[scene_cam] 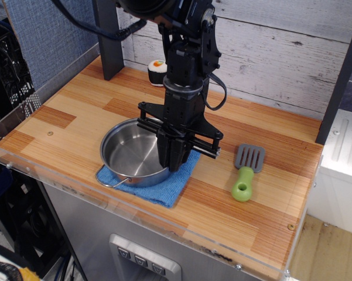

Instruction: Move the pot to bottom left of table

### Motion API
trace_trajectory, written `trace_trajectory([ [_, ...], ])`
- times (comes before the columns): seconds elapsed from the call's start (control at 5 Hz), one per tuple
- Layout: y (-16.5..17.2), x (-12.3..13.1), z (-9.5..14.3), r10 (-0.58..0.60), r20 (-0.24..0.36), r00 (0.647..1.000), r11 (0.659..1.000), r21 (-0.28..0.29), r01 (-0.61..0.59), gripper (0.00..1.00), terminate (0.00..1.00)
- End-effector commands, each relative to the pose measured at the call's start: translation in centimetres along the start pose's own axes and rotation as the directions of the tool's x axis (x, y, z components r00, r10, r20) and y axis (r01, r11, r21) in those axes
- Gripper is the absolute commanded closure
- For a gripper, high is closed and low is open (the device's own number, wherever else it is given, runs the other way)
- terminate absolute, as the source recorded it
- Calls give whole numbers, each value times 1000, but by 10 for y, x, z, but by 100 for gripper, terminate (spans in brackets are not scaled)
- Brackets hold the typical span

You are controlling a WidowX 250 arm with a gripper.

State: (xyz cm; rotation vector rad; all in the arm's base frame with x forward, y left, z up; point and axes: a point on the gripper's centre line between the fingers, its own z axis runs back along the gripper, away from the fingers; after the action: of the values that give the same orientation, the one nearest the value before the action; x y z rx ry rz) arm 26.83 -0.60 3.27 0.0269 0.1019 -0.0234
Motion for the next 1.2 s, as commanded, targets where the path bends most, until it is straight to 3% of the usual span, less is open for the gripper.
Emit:
trace_trajectory([
  [0.0, 21, 9, 63, 30, 124, 992, 996, -84, -19, 100, 0],
  [0.2, 42, 7, 89, 72, 150, 986, 994, -98, -58, 100, 0],
  [0.4, 76, 5, 91, 150, 142, 978, 986, -101, -136, 100, 0],
  [0.8, 142, -8, 75, 298, 89, 951, 953, -80, -291, 100, 0],
  [1.0, 156, -16, 62, 328, 52, 943, 943, -78, -323, 100, 0],
])
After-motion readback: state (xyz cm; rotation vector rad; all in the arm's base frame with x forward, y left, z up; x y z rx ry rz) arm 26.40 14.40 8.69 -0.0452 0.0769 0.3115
